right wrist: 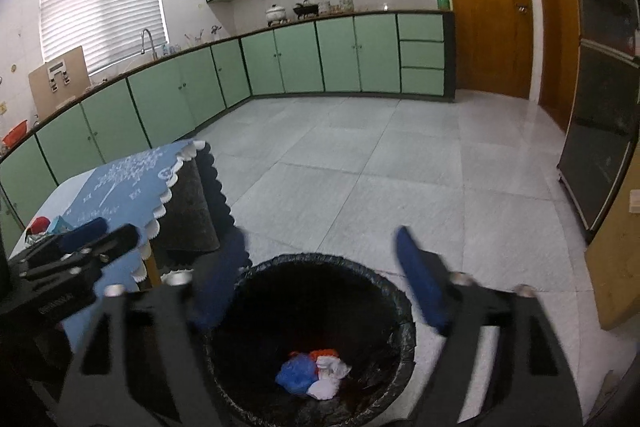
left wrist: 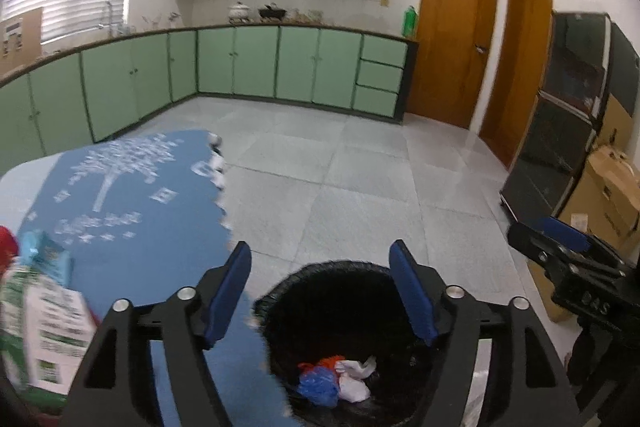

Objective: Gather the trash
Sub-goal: 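Return both tools to the table and approach the green-white milk carton with the right tool, then grasp the milk carton with the right tool while the left tool grasps the light-blue paper cup, then carry the paper cup and milk carton over the bin and release both, then move both open tools back toward the remaining trash on the table, then grasp the orange mesh net with the left tool while the right tool grasps a red scrub pad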

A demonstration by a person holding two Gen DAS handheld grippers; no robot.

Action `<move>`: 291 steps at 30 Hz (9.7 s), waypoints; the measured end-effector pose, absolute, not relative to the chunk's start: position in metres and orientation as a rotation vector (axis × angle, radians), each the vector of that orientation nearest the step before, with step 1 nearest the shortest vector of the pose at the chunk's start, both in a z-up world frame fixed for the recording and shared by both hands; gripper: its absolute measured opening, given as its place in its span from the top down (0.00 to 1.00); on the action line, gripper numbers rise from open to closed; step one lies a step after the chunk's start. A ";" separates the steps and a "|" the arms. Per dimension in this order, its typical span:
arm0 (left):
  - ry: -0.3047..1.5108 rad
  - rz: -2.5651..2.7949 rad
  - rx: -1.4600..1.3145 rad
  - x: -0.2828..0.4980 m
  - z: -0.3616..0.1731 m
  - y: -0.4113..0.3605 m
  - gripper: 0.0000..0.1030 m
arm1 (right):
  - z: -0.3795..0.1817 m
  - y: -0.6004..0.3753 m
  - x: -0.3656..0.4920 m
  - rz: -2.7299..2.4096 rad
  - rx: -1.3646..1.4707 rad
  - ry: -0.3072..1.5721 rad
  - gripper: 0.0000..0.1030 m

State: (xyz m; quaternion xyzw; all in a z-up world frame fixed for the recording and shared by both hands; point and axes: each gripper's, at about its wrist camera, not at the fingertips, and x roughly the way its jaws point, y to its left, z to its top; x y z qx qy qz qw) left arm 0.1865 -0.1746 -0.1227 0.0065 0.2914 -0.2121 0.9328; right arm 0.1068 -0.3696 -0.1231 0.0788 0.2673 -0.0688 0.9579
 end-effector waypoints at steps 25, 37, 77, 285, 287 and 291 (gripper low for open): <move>0.463 0.057 -0.008 0.116 -0.072 0.063 0.18 | -0.076 -0.201 0.111 0.200 0.167 0.496 0.08; 0.527 0.168 -0.021 0.124 -0.105 0.113 0.18 | -0.096 -0.123 0.138 0.314 0.098 0.575 0.08; 0.696 0.148 -0.011 0.151 -0.150 0.113 0.17 | -0.128 -0.088 0.144 0.442 -0.010 0.675 0.66; 0.630 0.068 -0.051 0.097 -0.150 0.111 0.14 | -0.146 -0.084 0.081 0.507 -0.062 0.670 0.51; 0.630 0.057 -0.049 0.097 -0.150 0.107 0.14 | -0.141 -0.091 0.081 0.494 -0.039 0.662 0.51; 0.638 0.023 -0.042 0.099 -0.151 0.096 0.14 | -0.134 -0.107 0.083 0.459 0.000 0.650 0.51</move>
